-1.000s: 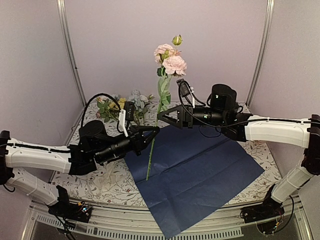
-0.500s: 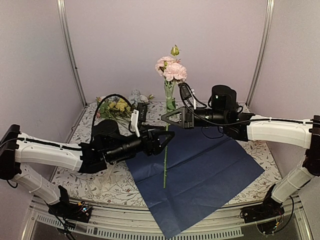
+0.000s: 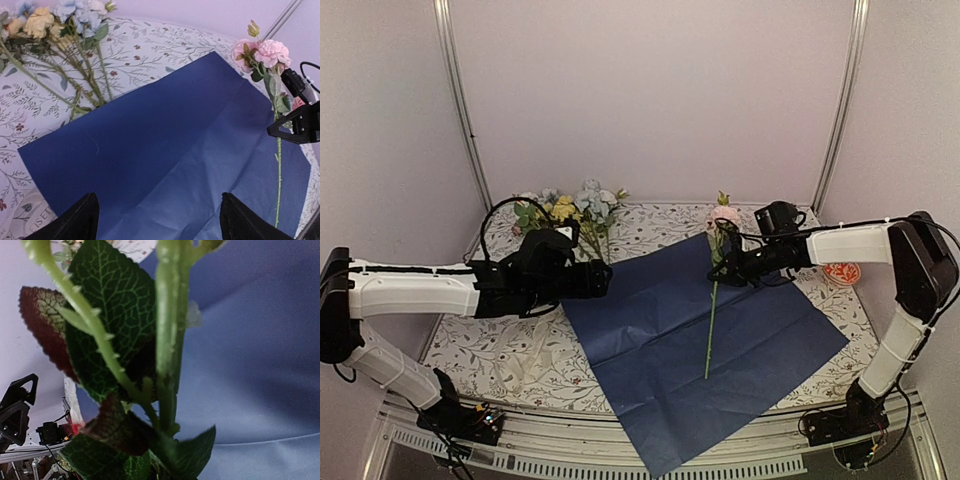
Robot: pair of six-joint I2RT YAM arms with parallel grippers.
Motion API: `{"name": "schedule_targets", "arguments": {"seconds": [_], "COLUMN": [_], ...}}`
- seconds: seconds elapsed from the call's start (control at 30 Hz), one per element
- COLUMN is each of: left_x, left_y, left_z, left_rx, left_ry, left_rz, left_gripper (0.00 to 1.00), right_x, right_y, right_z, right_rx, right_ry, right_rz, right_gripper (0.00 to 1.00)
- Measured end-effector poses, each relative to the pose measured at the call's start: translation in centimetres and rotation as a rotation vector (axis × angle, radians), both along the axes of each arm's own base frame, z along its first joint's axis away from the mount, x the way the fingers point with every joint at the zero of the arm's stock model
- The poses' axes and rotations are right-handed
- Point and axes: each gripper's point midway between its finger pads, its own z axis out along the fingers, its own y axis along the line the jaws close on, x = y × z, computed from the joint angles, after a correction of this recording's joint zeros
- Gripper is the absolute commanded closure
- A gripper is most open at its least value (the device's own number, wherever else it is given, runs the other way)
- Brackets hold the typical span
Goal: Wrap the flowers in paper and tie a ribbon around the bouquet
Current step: Pass from the left arm to the right, then place the fake flower on the flattened wrapping paper, then pick up the fake flower from the corner of the board.
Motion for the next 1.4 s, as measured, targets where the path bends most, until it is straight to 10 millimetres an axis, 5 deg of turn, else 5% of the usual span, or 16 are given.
{"name": "schedule_targets", "arguments": {"seconds": [0.17, 0.3, 0.47, 0.67, 0.8, 0.97, 1.03, 1.2, 1.33, 1.4], "left_x": [0.0, 1.4, 4.5, 11.9, 16.9, 21.5, 22.8, 23.0, 23.2, 23.3], "left_y": [3.2, 6.6, 11.1, 16.3, 17.0, 15.6, 15.2, 15.4, 15.6, 15.7], "left_z": [-1.7, -2.1, -2.6, -4.8, -6.2, -7.5, -9.0, -14.6, -14.5, -14.6], "left_rx": [0.053, 0.046, 0.053, 0.057, 0.035, -0.006, -0.007, 0.046, 0.048, 0.047], "left_ry": [0.05, 0.075, 0.105, 0.181, 0.215, 0.231, 0.253, 0.36, 0.365, 0.365], "left_rz": [0.064, 0.141, 0.257, 0.413, 0.436, 0.428, 0.434, 0.453, 0.474, 0.48], "left_gripper": [0.17, 0.17, 0.2, 0.31, 0.28, 0.36, 0.47, 0.54, 0.55, 0.66], "right_x": [1.4, 3.0, 4.6, 4.7, 3.5, 1.2, 0.5, -0.1, 0.0, -0.1], "right_y": [-0.7, -1.2, -2.3, -4.0, -4.7, -5.7, -6.0, -6.3, -6.2, -6.2], "right_z": [-5.5, -7.9, -6.1, -0.8, 0.9, -1.8, -2.5, -2.6, -2.3, -2.3], "right_rx": [-0.099, -0.187, -0.265, -0.297, -0.302, -0.349, -0.364, -0.37, -0.368, -0.366], "right_ry": [0.109, 0.129, 0.048, -0.078, -0.119, -0.059, -0.041, -0.044, -0.061, -0.062], "right_rz": [-0.02, -0.03, -0.075, -0.133, -0.137, -0.11, -0.1, -0.09, -0.081, -0.076], "right_gripper": [0.62, 0.56, 0.53, 0.53, 0.53, 0.53, 0.53, 0.54, 0.54, 0.54]}}
